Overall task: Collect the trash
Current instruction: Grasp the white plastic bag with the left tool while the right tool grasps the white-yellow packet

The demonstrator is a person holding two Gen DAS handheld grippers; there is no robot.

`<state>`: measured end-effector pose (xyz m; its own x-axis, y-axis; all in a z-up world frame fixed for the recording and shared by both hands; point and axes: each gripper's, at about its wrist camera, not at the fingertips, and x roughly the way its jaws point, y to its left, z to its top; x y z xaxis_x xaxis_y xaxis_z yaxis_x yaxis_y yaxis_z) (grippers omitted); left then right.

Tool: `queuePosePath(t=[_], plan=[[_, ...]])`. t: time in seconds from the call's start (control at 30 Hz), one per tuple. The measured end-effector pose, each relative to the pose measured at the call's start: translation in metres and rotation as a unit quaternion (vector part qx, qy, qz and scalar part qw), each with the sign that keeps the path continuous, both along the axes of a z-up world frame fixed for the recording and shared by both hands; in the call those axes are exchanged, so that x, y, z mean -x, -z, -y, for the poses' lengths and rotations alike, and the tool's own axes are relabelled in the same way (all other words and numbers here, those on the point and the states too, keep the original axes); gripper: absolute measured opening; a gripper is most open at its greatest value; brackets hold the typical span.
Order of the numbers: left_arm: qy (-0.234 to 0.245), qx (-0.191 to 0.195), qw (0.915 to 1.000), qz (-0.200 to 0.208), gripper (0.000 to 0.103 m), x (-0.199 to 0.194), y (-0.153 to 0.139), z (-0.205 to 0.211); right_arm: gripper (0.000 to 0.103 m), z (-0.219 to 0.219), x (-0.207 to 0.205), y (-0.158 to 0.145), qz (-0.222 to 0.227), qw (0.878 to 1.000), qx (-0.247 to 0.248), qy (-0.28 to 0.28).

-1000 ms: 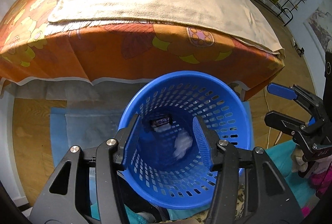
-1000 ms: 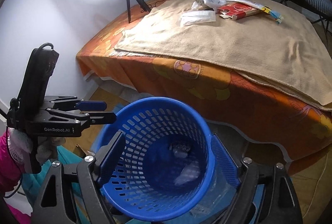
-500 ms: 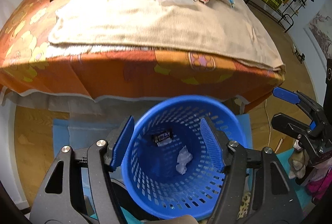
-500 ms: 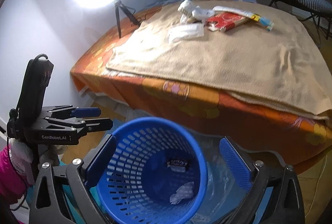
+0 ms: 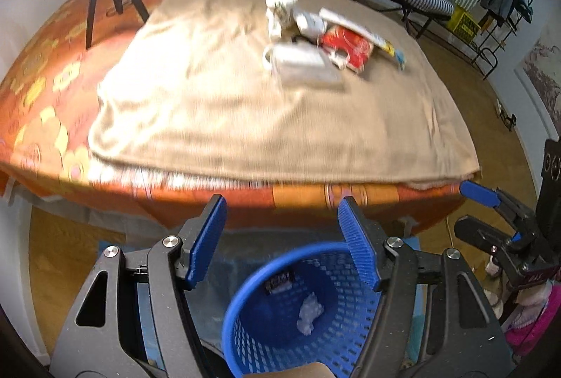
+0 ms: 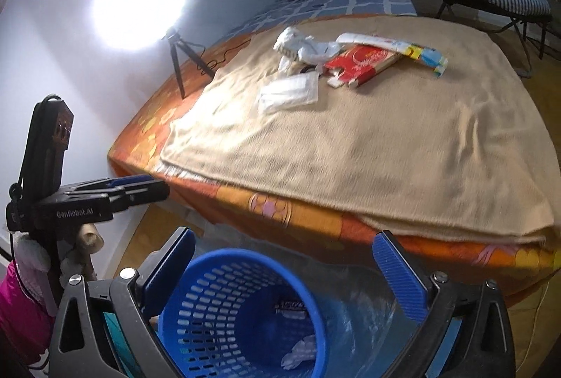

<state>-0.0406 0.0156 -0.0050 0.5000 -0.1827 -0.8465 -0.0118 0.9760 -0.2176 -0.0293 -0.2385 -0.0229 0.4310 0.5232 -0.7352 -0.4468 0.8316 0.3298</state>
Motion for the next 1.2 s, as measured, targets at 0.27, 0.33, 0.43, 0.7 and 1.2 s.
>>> queuePosePath(t=[0.27,0.33,0.43,0.7,1.2], plan=[[-0.02,0.003,0.9995,0.026,0.068,-0.052,-0.019,-0.008,0.103,0.01,-0.047,-0.026,0.049,0.998,0.019,0.017],[-0.023,0.0,0.9992,0.032,0.068,-0.065,-0.022,-0.007,0.103,0.012,-0.064,-0.032,0.063,0.998,0.025,0.018],[-0.026,-0.001,0.999,0.036,0.068,-0.089,-0.022,-0.005,0.103,0.016,-0.101,-0.037,0.076,0.996,0.04,0.011],[-0.025,0.0,0.9989,0.039,0.068,-0.16,-0.018,0.005,0.102,0.022,-0.2,-0.022,0.057,0.996,0.074,0.009],[-0.035,-0.01,0.9985,0.041,0.068,-0.264,0.008,0.009,0.088,0.01,-0.282,0.03,0.05,0.981,0.185,-0.032]])
